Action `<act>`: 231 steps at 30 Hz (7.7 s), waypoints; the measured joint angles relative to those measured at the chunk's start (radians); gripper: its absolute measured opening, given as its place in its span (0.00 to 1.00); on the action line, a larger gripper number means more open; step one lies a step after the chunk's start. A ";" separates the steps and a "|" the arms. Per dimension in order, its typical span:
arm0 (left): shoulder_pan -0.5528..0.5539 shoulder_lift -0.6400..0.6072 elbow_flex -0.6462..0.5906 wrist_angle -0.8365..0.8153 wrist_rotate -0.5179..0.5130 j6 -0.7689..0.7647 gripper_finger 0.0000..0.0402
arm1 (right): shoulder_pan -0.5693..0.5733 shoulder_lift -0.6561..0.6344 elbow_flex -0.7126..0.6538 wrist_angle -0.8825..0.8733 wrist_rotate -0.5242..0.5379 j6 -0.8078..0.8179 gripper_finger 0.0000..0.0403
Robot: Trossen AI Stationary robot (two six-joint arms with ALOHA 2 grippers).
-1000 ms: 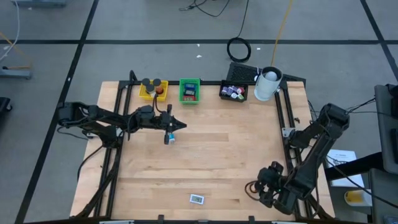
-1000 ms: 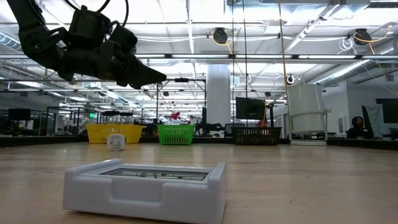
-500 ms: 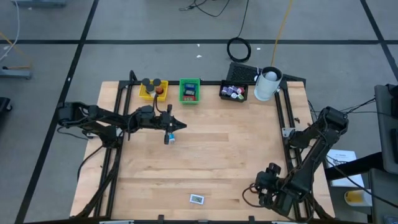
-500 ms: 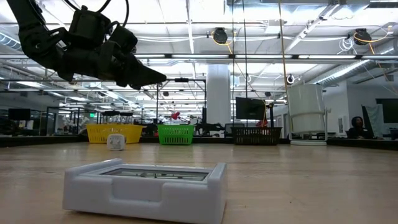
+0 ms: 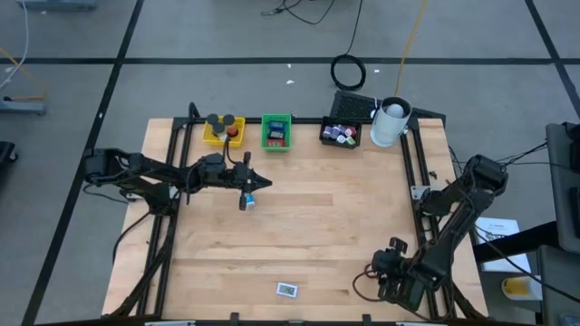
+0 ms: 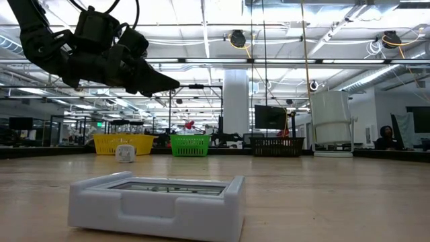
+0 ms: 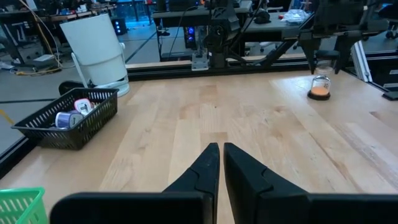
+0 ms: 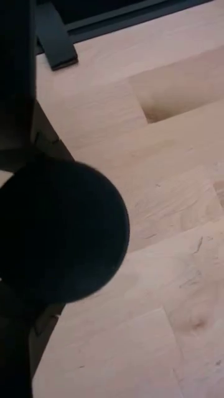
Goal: Pick & Place Office items
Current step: Put the orange sand timer in the yellow bin
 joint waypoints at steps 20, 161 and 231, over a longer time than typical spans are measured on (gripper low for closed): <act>0.000 0.000 0.000 -0.023 0.000 -0.005 0.08 | -0.272 -0.051 0.000 0.067 0.141 -0.403 0.39; -0.173 0.237 0.364 -0.260 -0.244 -0.151 0.68 | -1.054 -0.195 -0.759 1.711 -0.087 -1.247 0.00; -0.051 0.481 0.609 -0.423 -0.338 -0.078 0.88 | -1.047 -0.140 -0.759 1.733 -0.087 -1.247 0.00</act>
